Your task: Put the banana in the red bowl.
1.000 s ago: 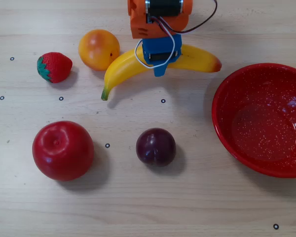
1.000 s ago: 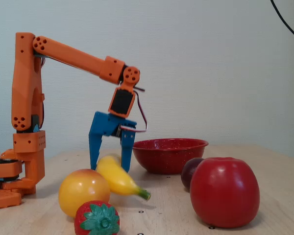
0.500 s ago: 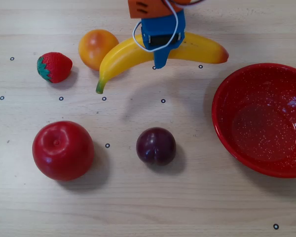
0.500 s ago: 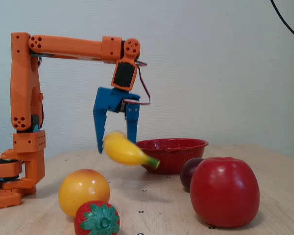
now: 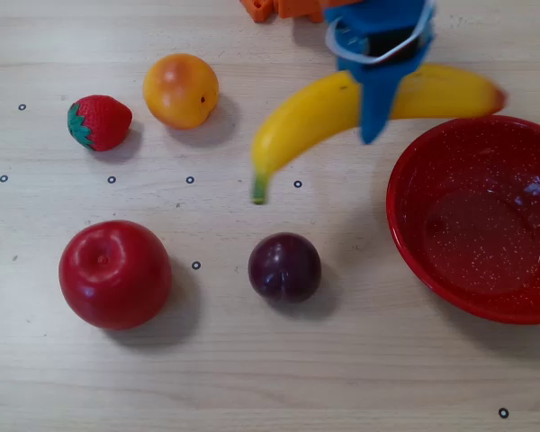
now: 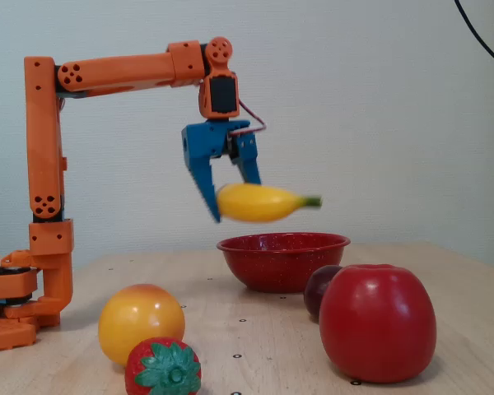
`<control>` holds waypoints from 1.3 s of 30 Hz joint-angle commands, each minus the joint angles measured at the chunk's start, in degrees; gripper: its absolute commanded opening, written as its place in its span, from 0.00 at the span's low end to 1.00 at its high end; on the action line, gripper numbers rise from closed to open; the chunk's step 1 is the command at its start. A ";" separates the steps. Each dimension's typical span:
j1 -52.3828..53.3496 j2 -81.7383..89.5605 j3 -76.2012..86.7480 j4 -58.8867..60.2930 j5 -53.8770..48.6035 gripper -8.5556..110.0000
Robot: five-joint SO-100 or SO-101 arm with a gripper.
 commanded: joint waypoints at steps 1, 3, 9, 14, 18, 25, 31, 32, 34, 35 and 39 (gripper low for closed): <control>2.99 6.42 -6.06 -3.96 -1.85 0.07; 4.57 6.42 -6.33 -7.21 -2.20 0.07; 9.23 6.06 -5.10 -16.52 -3.96 0.07; 12.83 5.98 -1.23 -27.16 -5.54 0.07; 15.21 5.89 4.66 -35.77 -5.89 0.07; 17.49 5.19 16.44 -44.12 -3.60 0.07; 17.58 2.46 19.60 -49.04 -0.53 0.07; 17.58 2.11 19.60 -49.31 -0.09 0.07; 17.58 1.67 19.86 -49.66 -0.18 0.15; 17.49 1.58 20.21 -49.66 -0.26 0.19; 17.40 1.76 20.83 -48.60 -1.14 0.30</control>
